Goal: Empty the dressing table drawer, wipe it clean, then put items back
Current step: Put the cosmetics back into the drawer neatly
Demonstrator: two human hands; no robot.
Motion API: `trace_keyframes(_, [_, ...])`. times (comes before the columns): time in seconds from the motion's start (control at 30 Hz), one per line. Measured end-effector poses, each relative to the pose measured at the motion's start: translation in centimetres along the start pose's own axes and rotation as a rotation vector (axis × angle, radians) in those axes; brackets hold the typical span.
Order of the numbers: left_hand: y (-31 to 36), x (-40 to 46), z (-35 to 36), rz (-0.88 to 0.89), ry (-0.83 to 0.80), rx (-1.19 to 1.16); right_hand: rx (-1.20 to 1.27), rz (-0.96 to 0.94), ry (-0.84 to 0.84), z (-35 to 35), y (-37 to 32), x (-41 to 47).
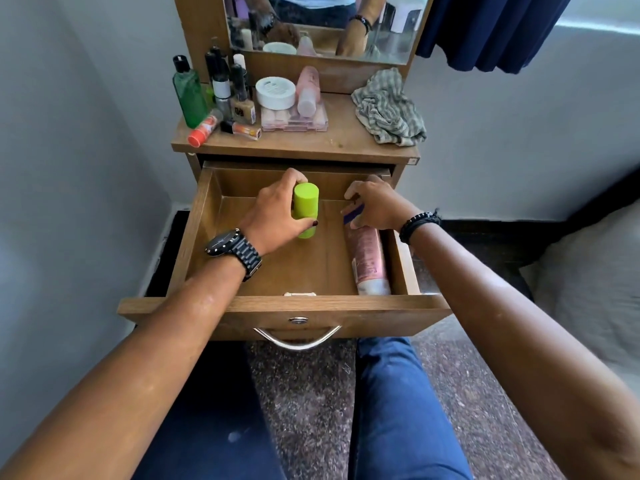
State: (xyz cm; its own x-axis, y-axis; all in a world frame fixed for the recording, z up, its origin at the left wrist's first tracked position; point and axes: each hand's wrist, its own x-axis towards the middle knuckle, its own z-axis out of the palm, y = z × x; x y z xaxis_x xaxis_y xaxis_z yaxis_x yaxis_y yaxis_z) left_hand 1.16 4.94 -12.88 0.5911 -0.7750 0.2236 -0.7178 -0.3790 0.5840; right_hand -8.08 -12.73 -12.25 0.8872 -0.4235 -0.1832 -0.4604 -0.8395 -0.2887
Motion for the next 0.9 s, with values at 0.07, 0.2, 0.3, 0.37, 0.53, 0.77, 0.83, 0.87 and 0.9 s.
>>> trace_keyframes(0.07, [0.0,0.0,0.0,0.000,-0.007,0.000,-0.074,-0.028,0.017,0.2,0.2,-0.2])
trace_keyframes(0.2, [-0.1,0.0,0.1,-0.007,-0.007,0.005,-0.221,-0.093,0.098,-0.1,0.2,-1.2])
trace_keyframes(0.3, [-0.1,0.0,0.2,-0.013,-0.010,0.010,-0.194,-0.104,0.101,-0.2,0.3,-2.2])
trace_keyframes(0.37, [-0.2,0.0,0.3,-0.013,-0.009,0.009,-0.257,-0.118,0.042,0.3,0.2,-3.2])
trace_keyframes(0.53, [-0.2,0.1,0.6,-0.024,-0.006,0.027,-0.557,-0.084,-0.022,2.7,-0.8,-4.9])
trace_keyframes(0.77, [-0.2,-0.1,0.5,-0.048,-0.012,0.021,-0.623,-0.015,-0.150,3.6,-1.6,-4.4])
trace_keyframes(0.83, [-0.1,-0.2,0.4,-0.057,-0.013,0.027,-0.644,0.006,-0.148,3.5,-1.8,-4.1])
trace_keyframes(0.87, [0.0,-0.2,0.4,-0.060,-0.014,0.030,-0.655,0.005,-0.143,3.4,-2.0,-3.9])
trace_keyframes(0.9, [0.1,-0.3,0.4,-0.062,-0.016,0.027,-0.663,0.001,-0.140,3.4,-2.1,-3.8])
